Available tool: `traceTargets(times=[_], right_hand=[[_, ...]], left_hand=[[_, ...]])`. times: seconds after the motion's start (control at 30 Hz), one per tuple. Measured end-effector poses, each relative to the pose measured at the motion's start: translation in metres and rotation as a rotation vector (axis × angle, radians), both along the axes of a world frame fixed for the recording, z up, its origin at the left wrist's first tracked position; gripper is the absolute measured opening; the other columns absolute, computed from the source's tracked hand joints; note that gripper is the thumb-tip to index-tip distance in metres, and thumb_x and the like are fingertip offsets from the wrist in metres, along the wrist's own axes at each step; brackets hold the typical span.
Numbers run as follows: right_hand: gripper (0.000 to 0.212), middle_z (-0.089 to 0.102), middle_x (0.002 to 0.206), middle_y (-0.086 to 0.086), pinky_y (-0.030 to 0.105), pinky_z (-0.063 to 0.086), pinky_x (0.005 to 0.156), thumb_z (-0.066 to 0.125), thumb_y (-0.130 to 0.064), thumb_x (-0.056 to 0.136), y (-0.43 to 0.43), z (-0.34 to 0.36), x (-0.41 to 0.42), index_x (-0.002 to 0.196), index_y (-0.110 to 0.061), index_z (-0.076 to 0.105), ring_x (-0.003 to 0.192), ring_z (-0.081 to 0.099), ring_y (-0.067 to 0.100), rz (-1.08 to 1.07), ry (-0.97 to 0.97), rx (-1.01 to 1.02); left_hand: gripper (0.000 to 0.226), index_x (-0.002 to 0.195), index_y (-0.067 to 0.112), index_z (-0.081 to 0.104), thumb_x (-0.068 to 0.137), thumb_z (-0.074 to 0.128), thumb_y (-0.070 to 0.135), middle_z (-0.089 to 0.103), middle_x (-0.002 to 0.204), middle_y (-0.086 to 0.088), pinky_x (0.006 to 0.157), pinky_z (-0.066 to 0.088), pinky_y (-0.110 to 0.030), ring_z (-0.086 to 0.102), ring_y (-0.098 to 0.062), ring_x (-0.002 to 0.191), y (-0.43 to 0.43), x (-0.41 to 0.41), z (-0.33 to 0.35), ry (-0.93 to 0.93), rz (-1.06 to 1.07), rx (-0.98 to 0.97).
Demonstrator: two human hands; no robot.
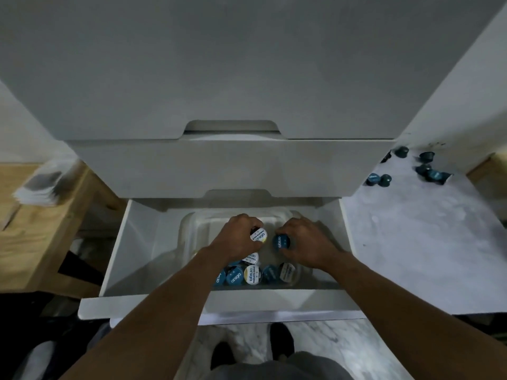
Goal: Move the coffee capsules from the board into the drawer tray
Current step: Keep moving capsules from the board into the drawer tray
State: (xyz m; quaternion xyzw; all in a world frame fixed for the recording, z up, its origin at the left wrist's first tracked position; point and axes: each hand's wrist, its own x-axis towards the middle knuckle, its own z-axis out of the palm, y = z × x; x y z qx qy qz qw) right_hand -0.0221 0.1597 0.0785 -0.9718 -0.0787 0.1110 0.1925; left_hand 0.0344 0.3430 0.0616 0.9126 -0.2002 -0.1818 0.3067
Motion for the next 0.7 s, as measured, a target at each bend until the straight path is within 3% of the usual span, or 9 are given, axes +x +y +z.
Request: traceTargets(times=[0.13,0.3,0.4,0.53,0.7], right_hand=[[0.036,0.062,0.118,0.003,0.034,0.044,0.094,0.069,-0.032,0.080,-0.003,-0.005,0.002,0.115,-0.023,0.064,0.106,0.055,0.020,-0.018,0.039,-0.022],[0.040,0.062,0.119,0.004,0.034,0.045,0.095,0.065,-0.035,0.081,-0.003,-0.005,0.003,0.119,-0.023,0.062,0.105,0.057,0.020,-0.038,0.062,-0.012],[0.041,0.061,0.123,0.004,0.033,0.045,0.095,0.061,-0.033,0.084,-0.004,-0.006,0.005,0.123,-0.021,0.060,0.107,0.057,0.020,-0.069,0.063,0.003],[0.032,0.064,0.118,0.004,0.033,0.047,0.091,0.059,-0.024,0.087,-0.007,-0.008,0.008,0.118,-0.020,0.064,0.105,0.057,0.020,-0.051,0.085,0.006],[0.028,0.068,0.113,0.002,0.036,0.051,0.088,0.059,-0.022,0.085,-0.007,-0.006,0.009,0.111,-0.021,0.069,0.102,0.060,0.020,-0.028,0.127,0.018]], left_hand=[[0.041,0.113,0.018,0.065,0.074,0.074,0.020,0.061,0.107,-0.007,0.086,0.047,-0.031,0.056,-0.021,0.100,-0.004,0.001,-0.009,-0.029,-0.063,0.052],[0.046,0.117,0.018,0.064,0.073,0.075,0.022,0.063,0.112,-0.006,0.089,0.047,-0.029,0.058,-0.020,0.102,-0.006,0.005,-0.015,-0.006,-0.084,0.059],[0.038,0.116,0.016,0.065,0.079,0.070,0.024,0.066,0.112,-0.004,0.088,0.047,-0.026,0.060,-0.015,0.099,-0.006,0.006,-0.015,0.022,-0.056,0.002],[0.025,0.108,0.012,0.068,0.083,0.065,0.011,0.069,0.105,-0.004,0.082,0.048,-0.018,0.062,-0.011,0.092,-0.005,0.005,-0.016,0.053,-0.038,-0.027],[0.021,0.103,0.013,0.070,0.082,0.067,0.011,0.071,0.099,-0.003,0.079,0.049,-0.017,0.064,-0.009,0.087,-0.005,0.004,-0.013,0.085,-0.078,0.007]])
